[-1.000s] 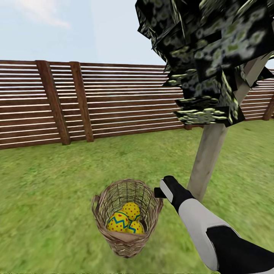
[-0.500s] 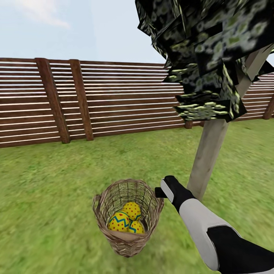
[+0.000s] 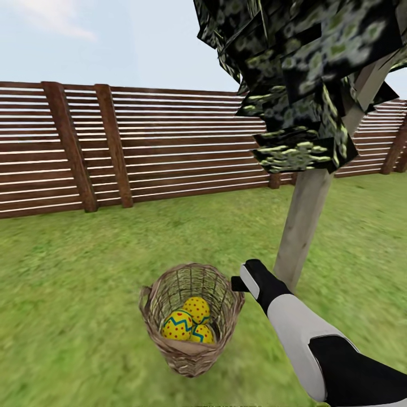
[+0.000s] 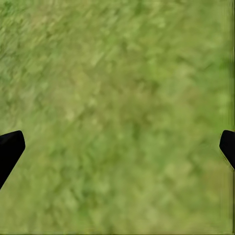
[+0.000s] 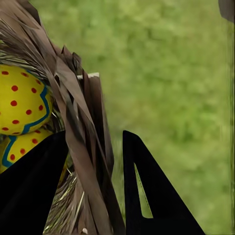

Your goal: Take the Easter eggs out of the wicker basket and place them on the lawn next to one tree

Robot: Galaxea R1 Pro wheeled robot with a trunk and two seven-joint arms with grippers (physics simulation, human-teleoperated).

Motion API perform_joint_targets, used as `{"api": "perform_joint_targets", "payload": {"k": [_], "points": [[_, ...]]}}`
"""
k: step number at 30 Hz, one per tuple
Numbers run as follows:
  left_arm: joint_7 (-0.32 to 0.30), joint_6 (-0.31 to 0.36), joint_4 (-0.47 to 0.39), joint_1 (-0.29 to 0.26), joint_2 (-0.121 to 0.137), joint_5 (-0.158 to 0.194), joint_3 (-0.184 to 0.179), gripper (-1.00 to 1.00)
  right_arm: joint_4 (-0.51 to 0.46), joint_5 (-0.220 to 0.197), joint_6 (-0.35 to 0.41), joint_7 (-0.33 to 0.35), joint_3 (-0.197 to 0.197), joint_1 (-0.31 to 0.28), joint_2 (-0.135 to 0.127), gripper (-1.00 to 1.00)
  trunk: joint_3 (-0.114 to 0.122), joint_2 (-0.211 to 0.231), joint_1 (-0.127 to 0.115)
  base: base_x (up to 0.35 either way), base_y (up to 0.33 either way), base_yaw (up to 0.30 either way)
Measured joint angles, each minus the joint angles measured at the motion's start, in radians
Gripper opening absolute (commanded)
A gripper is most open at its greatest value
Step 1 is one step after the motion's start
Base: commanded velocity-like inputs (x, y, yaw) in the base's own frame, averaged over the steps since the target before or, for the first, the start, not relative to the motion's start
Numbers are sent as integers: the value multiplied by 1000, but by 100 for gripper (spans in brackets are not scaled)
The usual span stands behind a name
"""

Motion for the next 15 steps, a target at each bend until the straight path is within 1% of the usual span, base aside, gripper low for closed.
{"api": "perform_joint_targets", "payload": {"k": [2,5,9,12,15], "points": [[0,0,0,0,0,0,0,100,0,4,1,0,1,0,0,-100,-6,-14,8,0,0,-57],[0,0,0,0,-1,0,0,100,0,-7,-1,1,-1,0,0,-100,-16,-35,19,0,0,-11],[0,0,2,0,-1,-1,0,100,0,0,0,0,0,0,0,-100,-28,-63,35,0,0,-2],[1,-1,2,0,-1,-1,0,100,0,-4,-1,0,-1,0,0,-100,-38,-84,46,0,0,-12],[1,-1,2,0,-1,-1,0,100,0,-9,-2,1,-1,0,0,-100,-47,-105,58,0,0,-178]]}}
